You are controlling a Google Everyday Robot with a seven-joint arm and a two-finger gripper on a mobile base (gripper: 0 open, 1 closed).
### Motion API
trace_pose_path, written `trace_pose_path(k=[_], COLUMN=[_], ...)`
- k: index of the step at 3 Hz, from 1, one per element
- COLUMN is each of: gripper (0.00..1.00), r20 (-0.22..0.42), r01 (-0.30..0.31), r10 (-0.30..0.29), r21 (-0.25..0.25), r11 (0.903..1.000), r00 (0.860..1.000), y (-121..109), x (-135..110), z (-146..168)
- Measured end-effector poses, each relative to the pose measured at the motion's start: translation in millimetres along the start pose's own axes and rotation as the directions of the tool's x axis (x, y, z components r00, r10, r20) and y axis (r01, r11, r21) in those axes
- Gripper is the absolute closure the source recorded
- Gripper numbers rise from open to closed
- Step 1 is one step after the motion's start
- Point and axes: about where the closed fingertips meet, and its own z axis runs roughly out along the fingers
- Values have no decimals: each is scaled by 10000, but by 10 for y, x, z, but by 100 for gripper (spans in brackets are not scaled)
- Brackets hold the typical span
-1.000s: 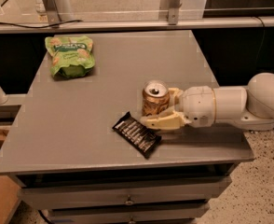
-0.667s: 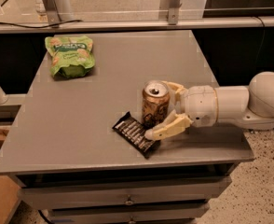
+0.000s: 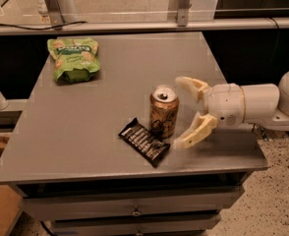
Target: Move orange can near rxbar chocolate
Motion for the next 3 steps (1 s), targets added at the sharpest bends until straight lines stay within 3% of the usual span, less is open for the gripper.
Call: trace_pose_path(k=[1,2,3], gripper=[0,0,0], r20=[40,269,270], r01=[160,305,306], r10=[-164,-364,-365], r21=[878,1949,1948], r11=[9960,9803,9804], r00=[9999,9990,9990], y=[-227,-437,-437], x=[-117,-269,-270], z=[-431,-886,-885])
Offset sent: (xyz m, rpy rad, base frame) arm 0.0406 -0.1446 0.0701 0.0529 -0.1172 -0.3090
